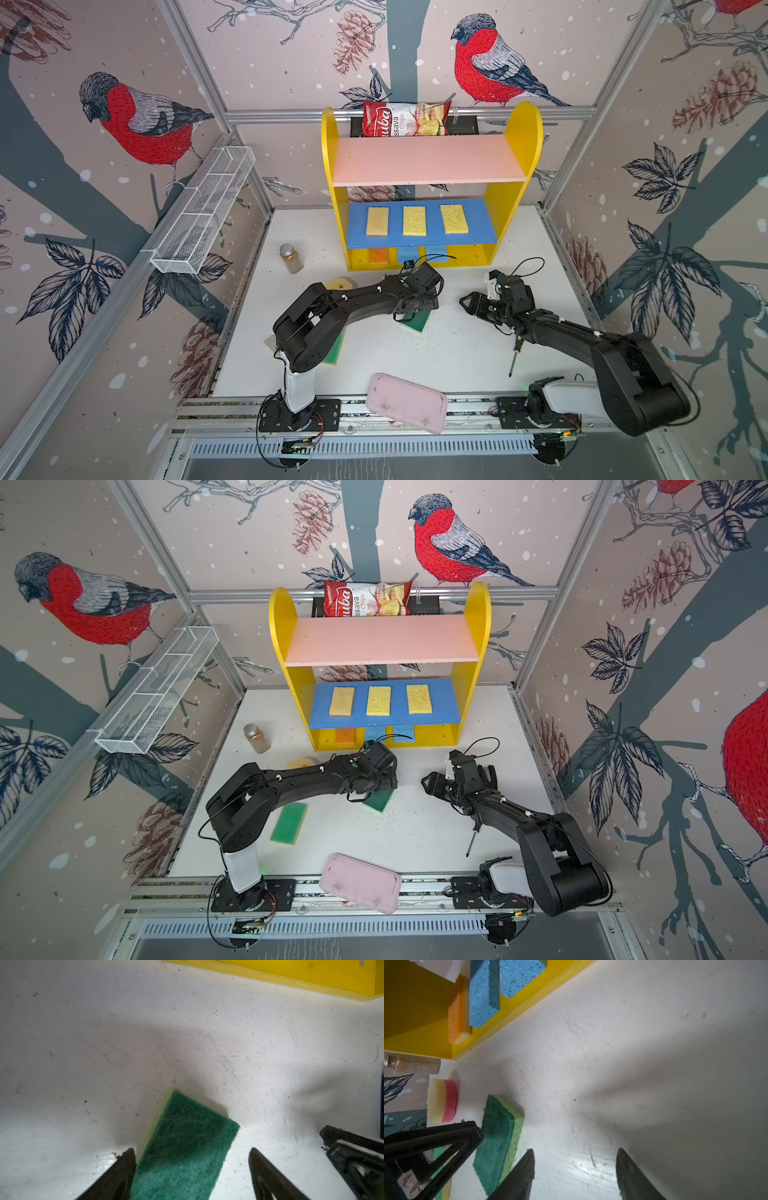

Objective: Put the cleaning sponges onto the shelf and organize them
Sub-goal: 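Carry the green sponge toward the right gripper while the right gripper reaches in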

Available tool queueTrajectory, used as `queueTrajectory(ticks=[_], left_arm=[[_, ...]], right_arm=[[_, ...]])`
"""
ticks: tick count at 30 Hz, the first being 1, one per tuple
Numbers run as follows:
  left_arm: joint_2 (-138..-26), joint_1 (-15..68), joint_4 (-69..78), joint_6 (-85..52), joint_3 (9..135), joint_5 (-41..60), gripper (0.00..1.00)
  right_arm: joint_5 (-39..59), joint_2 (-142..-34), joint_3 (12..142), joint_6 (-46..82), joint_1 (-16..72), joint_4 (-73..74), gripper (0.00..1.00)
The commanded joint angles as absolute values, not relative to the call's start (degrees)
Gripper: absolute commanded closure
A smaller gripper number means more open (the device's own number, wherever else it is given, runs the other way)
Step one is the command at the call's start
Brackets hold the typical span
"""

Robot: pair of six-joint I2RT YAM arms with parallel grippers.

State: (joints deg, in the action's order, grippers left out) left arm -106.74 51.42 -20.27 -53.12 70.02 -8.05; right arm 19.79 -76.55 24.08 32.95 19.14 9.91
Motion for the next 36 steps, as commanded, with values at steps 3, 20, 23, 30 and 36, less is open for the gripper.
queueTrajectory(ticks=[3,20,23,30,36], left_arm=[[-105.10,51.39,-21.17,-52.56,68.91,-10.12,0.18],[-107.75,53.53,-10.88,-57.72,62.50,-1.60,0.70],[-110.91,55.65,-11.16,-58.58,65.17,0.42,0.75],[-114.84,58.10,-13.31,-58.18,70.33,0.97,0.79],[-111.66,58.01,-14.99,-58.36,69.44,-2.18,0.79]], right_arm=[[24.41,-78.88,24.64,33.51,21.76,14.32,0.46],[21.78,-89.43,29.72,34.64,33.32,16.19,0.45],[22.36,-91.85,30.71,34.80,34.15,16.15,0.45],[20.92,-94.57,31.68,34.41,34.10,15.39,0.68],[20.71,-95.20,31.90,34.11,33.76,15.06,0.98]])
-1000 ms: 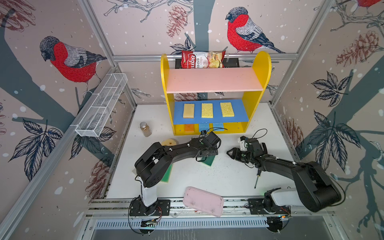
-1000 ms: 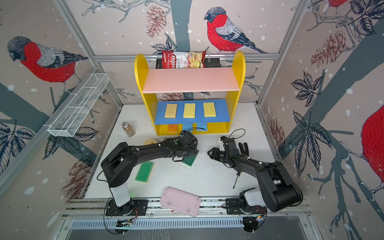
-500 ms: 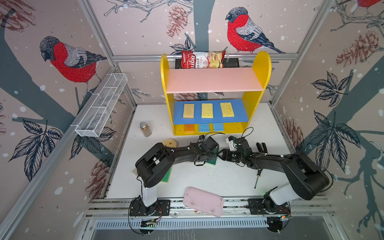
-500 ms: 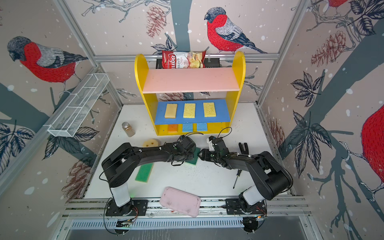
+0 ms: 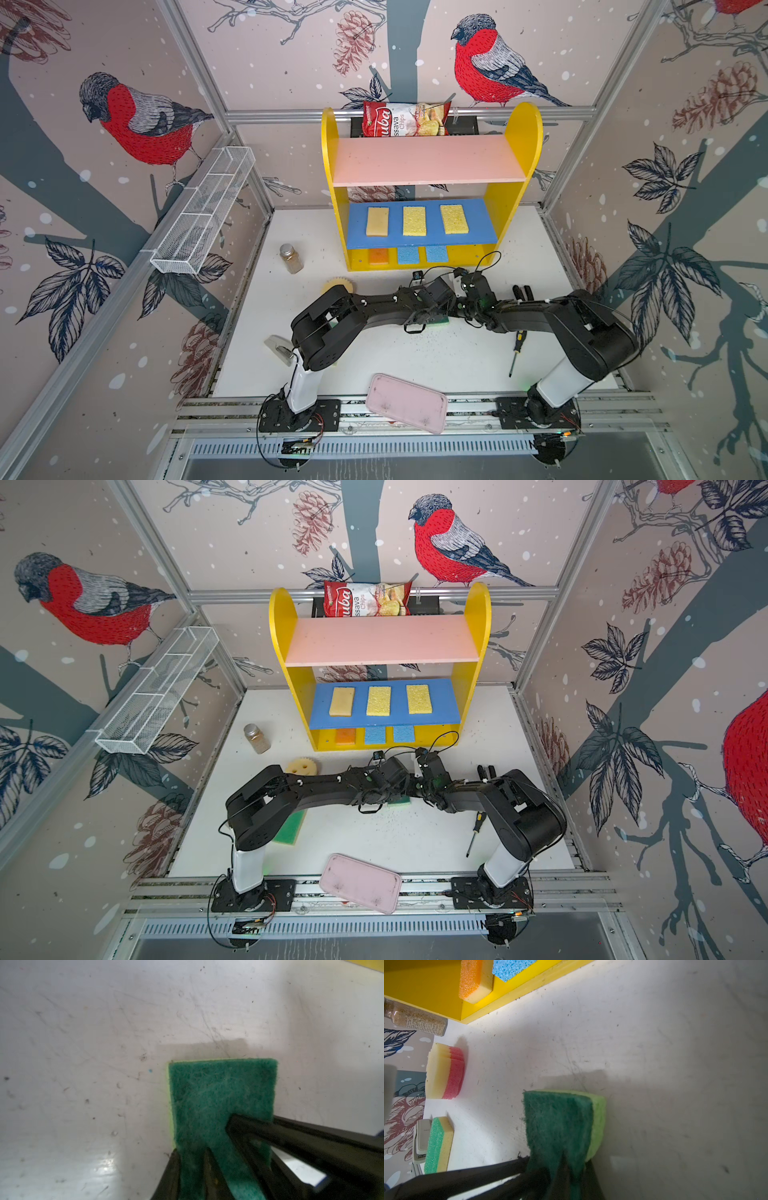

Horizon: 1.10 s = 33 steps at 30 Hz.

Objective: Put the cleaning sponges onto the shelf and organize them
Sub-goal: 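Carry the green sponge toward the right gripper while the right gripper reaches in, then grasp the green sponge with the right gripper beside the left gripper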

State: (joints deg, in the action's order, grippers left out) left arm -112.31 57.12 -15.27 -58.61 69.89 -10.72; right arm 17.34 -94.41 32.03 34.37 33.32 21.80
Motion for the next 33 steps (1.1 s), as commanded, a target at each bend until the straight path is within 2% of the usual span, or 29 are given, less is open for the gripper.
queueTrajectory(ticks=[1,3,8,10,12,19,23,25,29,33], left_arm=[[-110.76,57.88,-15.16,-58.24,69.30,-2.85,0.79],[-108.87,57.52,-15.48,-58.12,68.89,-4.33,0.70],[-101.19,55.65,-10.69,-58.29,63.82,-6.20,0.33],[-98.09,54.36,-7.74,-58.98,60.67,-5.30,0.23],[-95.63,52.76,-3.43,-59.67,57.55,-3.27,0.17],[-92.26,51.06,10.45,-61.11,48.92,2.99,0.07],[-94.57,51.49,14.93,-62.10,48.59,5.78,0.08],[-95.44,51.76,16.57,-62.29,48.68,6.74,0.16],[-96.39,52.27,17.57,-62.17,49.76,6.97,0.40],[-96.74,52.79,17.23,-61.79,50.93,6.86,0.56]], right_arm=[[20.51,-95.08,31.83,34.10,33.59,15.03,0.99],[20.48,-94.41,31.49,34.03,33.08,15.10,1.00],[21.13,-90.22,28.74,34.19,30.11,17.04,1.00],[21.72,-88.26,27.46,34.35,28.63,18.05,1.00],[22.60,-86.47,26.29,34.50,27.37,19.19,1.00],[27.80,-80.17,21.44,36.20,24.57,27.23,1.00],[31.10,-78.07,19.72,37.23,24.60,31.62,0.99],[32.11,-77.71,19.29,37.51,24.61,32.87,1.00],[34.86,-79.26,19.15,38.54,24.46,35.07,1.00],[40.26,-82.79,18.86,41.75,23.67,40.25,0.99]])
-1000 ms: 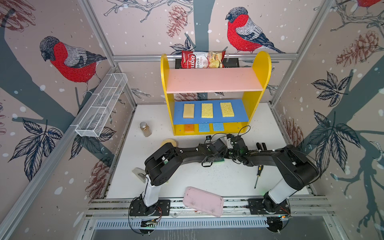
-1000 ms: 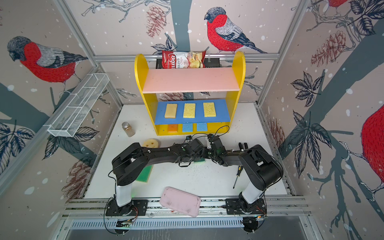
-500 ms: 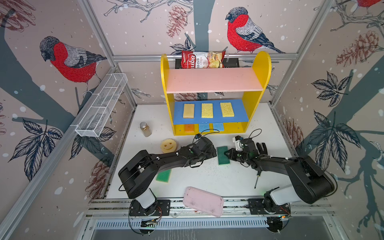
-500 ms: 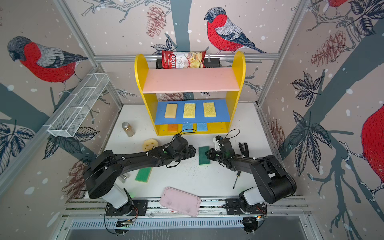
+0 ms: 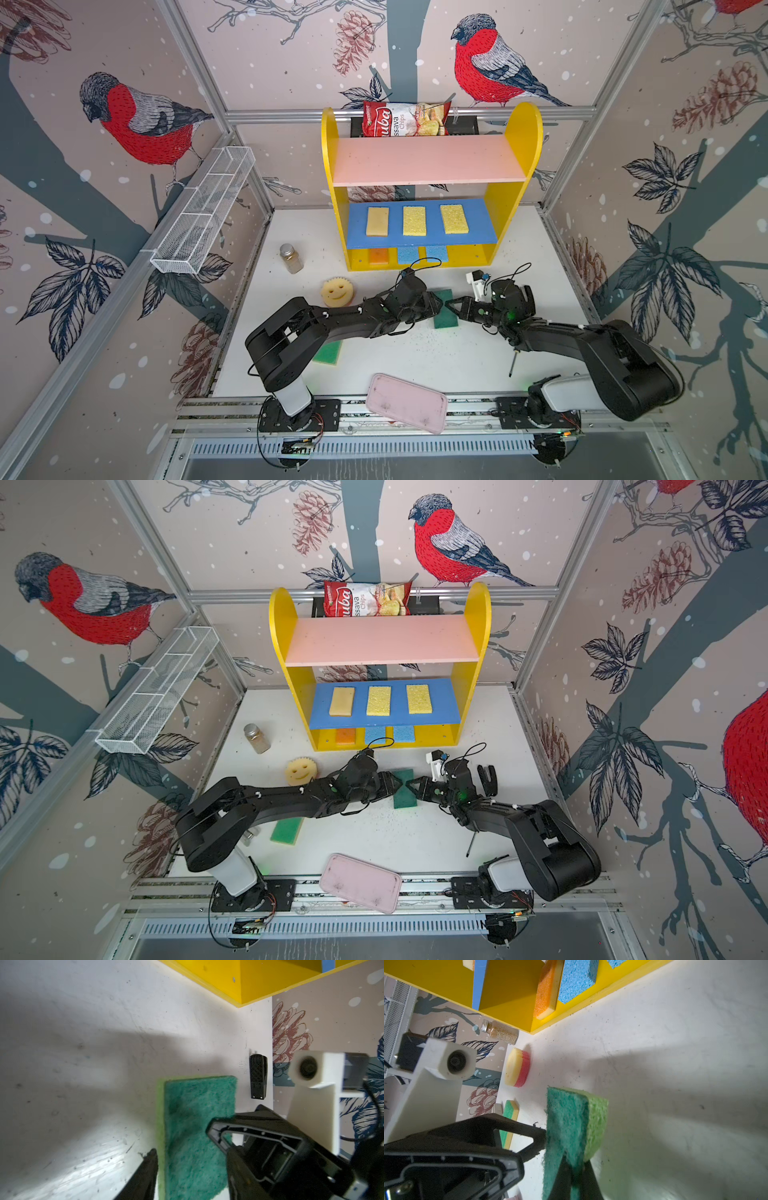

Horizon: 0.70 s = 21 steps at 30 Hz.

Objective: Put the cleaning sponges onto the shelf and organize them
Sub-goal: 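Grasp the green sponge with the right gripper beside the left gripper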

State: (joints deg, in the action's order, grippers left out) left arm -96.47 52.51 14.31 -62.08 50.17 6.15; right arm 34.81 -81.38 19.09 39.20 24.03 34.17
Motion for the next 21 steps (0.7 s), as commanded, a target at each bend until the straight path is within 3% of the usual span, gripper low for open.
queueTrajectory(ticks=[1,5,14,21], left_arm=[[-96.80,53.00,16.88,-61.80,51.22,6.77,0.58],[-97.27,53.43,16.28,-61.51,51.56,6.35,0.56],[-99.37,53.54,7.83,-60.30,53.56,3.04,0.33],[-102.12,54.13,8.99,-58.59,56.79,4.95,0.27]], right_arm=[[41.74,-83.83,18.57,42.99,23.42,42.22,0.99],[45.32,-86.51,17.37,47.03,22.20,48.30,0.99],[42.80,-81.02,16.12,45.38,21.42,45.94,0.99],[43.54,-78.82,15.45,45.13,21.79,47.67,0.99]])
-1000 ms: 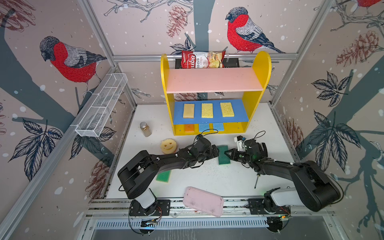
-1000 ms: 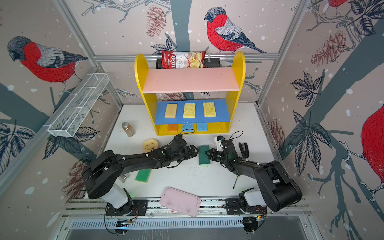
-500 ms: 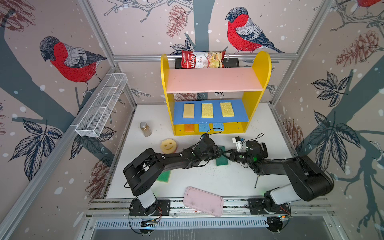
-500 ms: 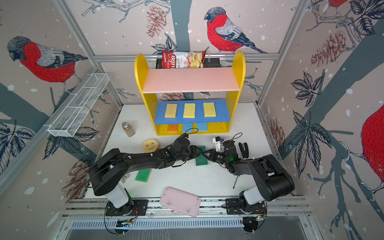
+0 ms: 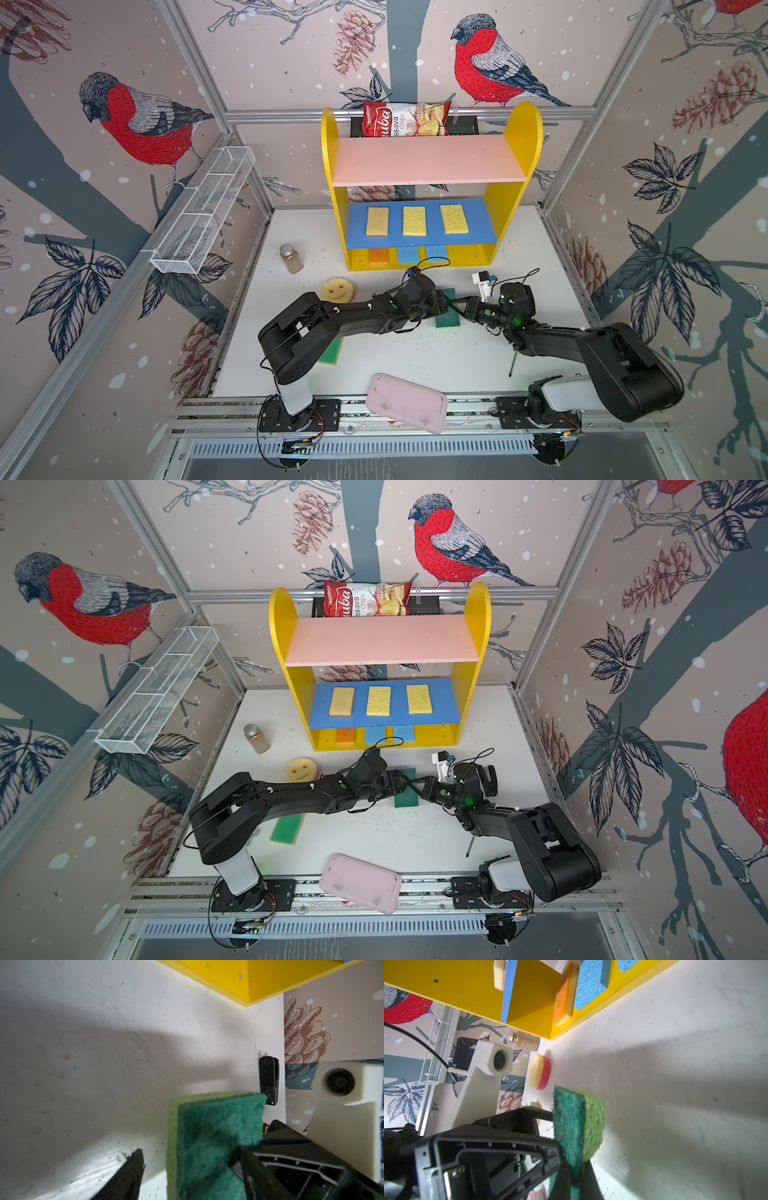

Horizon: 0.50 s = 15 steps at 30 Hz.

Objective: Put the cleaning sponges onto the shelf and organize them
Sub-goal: 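Grasp the green sponge with the right gripper beside the left gripper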

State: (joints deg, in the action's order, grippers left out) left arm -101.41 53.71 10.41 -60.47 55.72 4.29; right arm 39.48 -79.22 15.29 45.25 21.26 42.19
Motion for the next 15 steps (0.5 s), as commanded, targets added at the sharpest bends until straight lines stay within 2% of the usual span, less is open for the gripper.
queueTrajectory(ticks=[1,3,6,11,15], left_arm=[[-102.14,54.22,8.88,-58.45,56.85,4.73,0.27],[-101.94,54.15,8.93,-58.36,56.84,4.54,0.28],[-101.40,54.19,9.28,-58.36,56.84,4.35,0.37],[-100.13,54.20,9.29,-58.62,56.82,3.62,0.72],[-98.86,54.18,8.73,-58.38,56.80,2.67,0.92]], right_arm=[[43.79,-79.17,15.47,45.24,21.93,47.86,0.99],[44.36,-80.11,15.56,45.84,21.97,48.80,0.99],[45.80,-81.64,15.56,47.13,21.97,50.88,0.99],[47.07,-83.12,15.53,48.34,21.97,52.81,0.99],[46.93,-83.17,15.49,48.34,21.89,52.82,0.99]])
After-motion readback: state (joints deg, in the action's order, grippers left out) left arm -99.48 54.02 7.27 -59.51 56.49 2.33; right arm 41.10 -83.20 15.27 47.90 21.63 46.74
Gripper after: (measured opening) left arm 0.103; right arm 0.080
